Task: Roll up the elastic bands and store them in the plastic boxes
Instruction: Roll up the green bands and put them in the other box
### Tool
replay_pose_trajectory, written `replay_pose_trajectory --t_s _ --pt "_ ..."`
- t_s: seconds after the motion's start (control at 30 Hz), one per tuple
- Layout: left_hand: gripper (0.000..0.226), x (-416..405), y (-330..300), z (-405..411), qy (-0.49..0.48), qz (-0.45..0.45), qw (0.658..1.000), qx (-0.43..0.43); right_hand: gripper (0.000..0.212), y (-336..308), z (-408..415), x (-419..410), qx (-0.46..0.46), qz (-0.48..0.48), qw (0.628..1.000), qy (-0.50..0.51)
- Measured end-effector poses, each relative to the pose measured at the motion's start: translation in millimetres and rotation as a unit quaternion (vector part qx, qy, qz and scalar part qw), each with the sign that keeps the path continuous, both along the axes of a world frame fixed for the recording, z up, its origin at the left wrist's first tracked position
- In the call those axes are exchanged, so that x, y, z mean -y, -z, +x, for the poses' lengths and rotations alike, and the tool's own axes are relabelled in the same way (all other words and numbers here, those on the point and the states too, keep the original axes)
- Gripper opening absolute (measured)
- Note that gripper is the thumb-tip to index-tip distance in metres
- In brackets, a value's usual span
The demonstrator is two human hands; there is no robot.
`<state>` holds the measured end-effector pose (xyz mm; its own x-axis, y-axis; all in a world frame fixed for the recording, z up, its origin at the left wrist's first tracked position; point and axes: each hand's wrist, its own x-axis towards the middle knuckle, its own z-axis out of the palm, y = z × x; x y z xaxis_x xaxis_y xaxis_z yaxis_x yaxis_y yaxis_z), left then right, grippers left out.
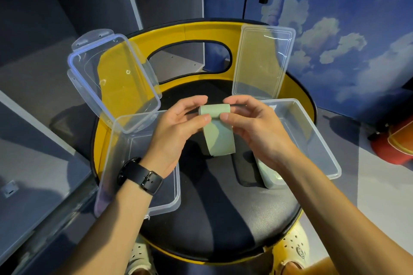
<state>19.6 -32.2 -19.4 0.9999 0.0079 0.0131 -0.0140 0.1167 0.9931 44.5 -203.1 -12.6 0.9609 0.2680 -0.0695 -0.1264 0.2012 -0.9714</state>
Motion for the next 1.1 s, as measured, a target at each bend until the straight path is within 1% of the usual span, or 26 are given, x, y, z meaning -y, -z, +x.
replay_pose_trajectory --t_s 0.1,0.27,0.5,0.7,0.83,0.97,1.1 --pt "0.026 1.9 -0.7 -2.5 -0.006 -0.009 1.000 -0.012 0.026 1.2 -4.4 -0.5 0.013 0.013 1.000 0.006" --pt "0.037 0.8 -2.2 -7.7 -0.017 0.004 1.000 -0.010 0.027 1.0 -9.5 -0.8 0.026 0.019 0.999 0.001" --pt "0.034 -1.9 -1.6 -11.3 -0.008 0.006 1.000 -0.006 0.028 0.6 -11.7 -2.3 0.022 0.033 0.999 -0.013" --pt "0.035 -3.7 -0.2 -14.6 -0.017 0.031 0.999 -0.010 0.026 1.0 -12.3 -1.8 0.027 0.029 0.999 -0.022" --pt "0.032 -4.7 1.0 -15.3 -0.016 0.030 0.999 -0.011 0.028 1.6 -12.1 -2.5 0.028 0.028 0.999 -0.024" --pt "0.025 -6.2 3.0 -14.4 -0.022 0.023 0.999 -0.011 0.033 2.2 -11.7 -2.1 -0.005 0.028 1.000 -0.013" --pt "0.029 -6.2 3.8 -15.2 -0.014 0.031 0.999 -0.008 0.023 4.0 -10.6 0.5 -0.033 0.021 0.999 -0.004"
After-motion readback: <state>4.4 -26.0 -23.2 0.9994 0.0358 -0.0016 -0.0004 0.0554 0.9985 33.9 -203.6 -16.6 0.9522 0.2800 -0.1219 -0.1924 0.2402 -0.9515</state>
